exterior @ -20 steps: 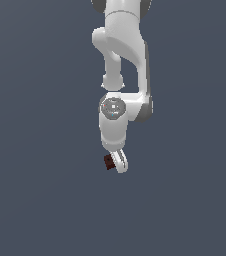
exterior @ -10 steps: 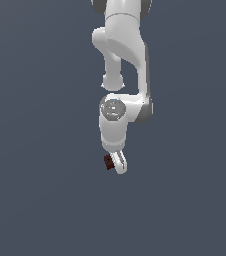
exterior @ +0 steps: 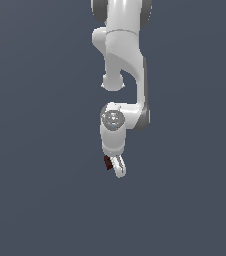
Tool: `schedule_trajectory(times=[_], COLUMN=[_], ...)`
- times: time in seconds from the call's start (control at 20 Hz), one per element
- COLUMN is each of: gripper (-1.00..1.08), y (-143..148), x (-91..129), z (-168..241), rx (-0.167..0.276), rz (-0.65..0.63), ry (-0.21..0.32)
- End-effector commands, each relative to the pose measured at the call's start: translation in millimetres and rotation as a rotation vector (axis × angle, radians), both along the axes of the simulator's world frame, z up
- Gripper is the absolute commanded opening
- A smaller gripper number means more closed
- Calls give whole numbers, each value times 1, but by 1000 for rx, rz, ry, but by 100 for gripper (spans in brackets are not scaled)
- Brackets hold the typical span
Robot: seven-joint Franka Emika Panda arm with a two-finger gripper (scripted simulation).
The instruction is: Pick up the object and move it to a goal position.
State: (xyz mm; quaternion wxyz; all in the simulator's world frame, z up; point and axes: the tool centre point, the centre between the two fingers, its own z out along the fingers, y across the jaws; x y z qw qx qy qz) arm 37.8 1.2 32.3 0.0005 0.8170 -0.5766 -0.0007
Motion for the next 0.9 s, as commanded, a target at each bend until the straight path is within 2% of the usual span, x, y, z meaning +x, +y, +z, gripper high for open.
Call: schedule_trajectory(times=[0.0, 0.1, 0.15, 0.85], gripper=[100, 100, -100, -100], y=[0, 0, 0, 0], x=[1, 2, 2, 3], z=[-5, -5, -5, 0], rx=[0, 0, 0, 0], rz=[0, 0, 0, 0], ry=[-2, -2, -2, -2])
